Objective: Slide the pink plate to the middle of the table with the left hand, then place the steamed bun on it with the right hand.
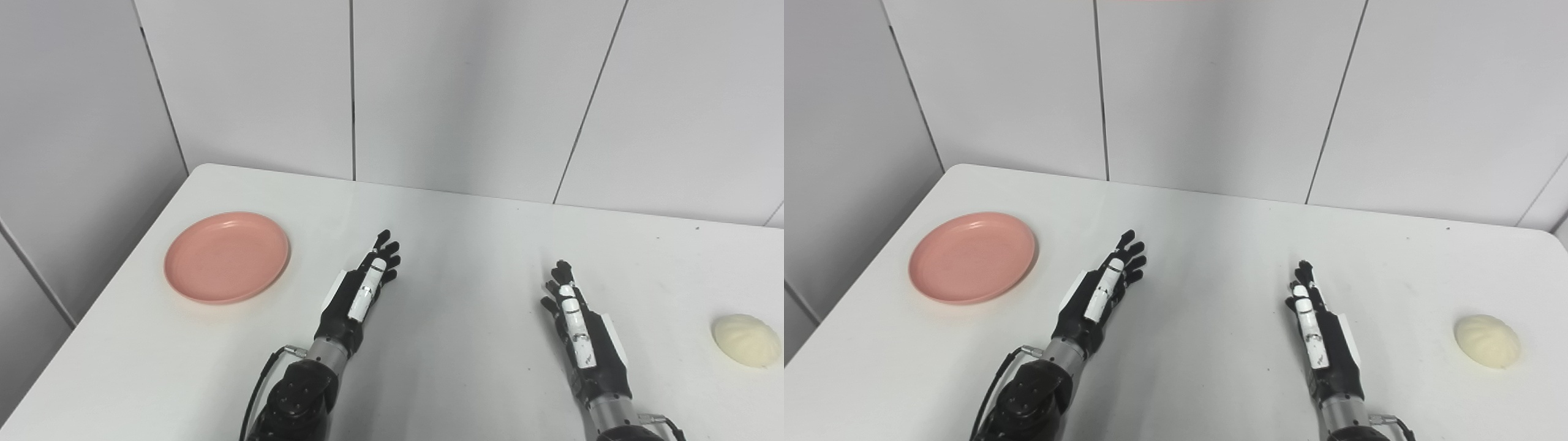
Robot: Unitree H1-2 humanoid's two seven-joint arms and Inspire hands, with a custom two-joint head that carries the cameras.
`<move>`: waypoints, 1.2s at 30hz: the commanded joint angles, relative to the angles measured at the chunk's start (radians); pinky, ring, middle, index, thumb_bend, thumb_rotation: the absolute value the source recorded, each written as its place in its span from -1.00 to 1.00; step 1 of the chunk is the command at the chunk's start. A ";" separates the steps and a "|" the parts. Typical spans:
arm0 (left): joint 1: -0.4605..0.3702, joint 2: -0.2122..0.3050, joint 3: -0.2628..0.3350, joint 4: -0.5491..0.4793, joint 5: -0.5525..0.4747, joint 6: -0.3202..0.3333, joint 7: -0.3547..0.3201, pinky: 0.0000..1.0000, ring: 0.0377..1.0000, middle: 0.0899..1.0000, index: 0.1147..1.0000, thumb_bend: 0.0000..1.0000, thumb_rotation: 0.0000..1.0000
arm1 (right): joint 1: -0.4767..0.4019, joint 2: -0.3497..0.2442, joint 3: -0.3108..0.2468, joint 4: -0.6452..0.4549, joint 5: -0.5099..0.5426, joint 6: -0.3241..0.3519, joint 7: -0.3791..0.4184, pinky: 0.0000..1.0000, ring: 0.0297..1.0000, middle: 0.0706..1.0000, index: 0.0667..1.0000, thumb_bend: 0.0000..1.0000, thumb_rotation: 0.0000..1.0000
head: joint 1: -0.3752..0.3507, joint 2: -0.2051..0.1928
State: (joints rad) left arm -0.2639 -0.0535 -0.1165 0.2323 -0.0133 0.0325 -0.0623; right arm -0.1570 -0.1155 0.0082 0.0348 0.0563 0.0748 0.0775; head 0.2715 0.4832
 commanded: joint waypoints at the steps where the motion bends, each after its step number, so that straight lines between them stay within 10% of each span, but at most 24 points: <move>1: 0.034 -0.018 -0.021 0.104 0.016 0.081 -0.006 0.87 0.88 0.91 0.92 -0.12 1.00 | 0.009 -0.007 -0.005 0.033 -0.001 0.039 0.006 0.99 0.98 1.00 1.00 -0.60 1.00 | -0.002 -0.001; 17: -0.042 -0.035 0.036 0.121 -0.037 0.056 -0.010 0.94 0.93 0.96 0.98 -0.17 1.00 | -0.039 -0.008 -0.010 0.126 -0.007 0.000 0.009 1.00 0.98 1.00 1.00 -0.62 1.00 | -0.005 -0.029; 36: -0.159 -0.034 0.168 -0.436 -0.120 0.306 0.074 0.92 0.83 0.85 0.87 -0.07 1.00 | -0.047 -0.019 -0.029 0.141 0.010 -0.005 0.025 1.00 1.00 1.00 1.00 -0.60 1.00 | 0.024 -0.030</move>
State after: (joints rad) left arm -0.3929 -0.0870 0.0447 -0.1497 -0.1273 0.3218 0.0000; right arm -0.2132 -0.1146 -0.0013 0.1182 0.0722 0.0381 0.1174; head 0.2915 0.4541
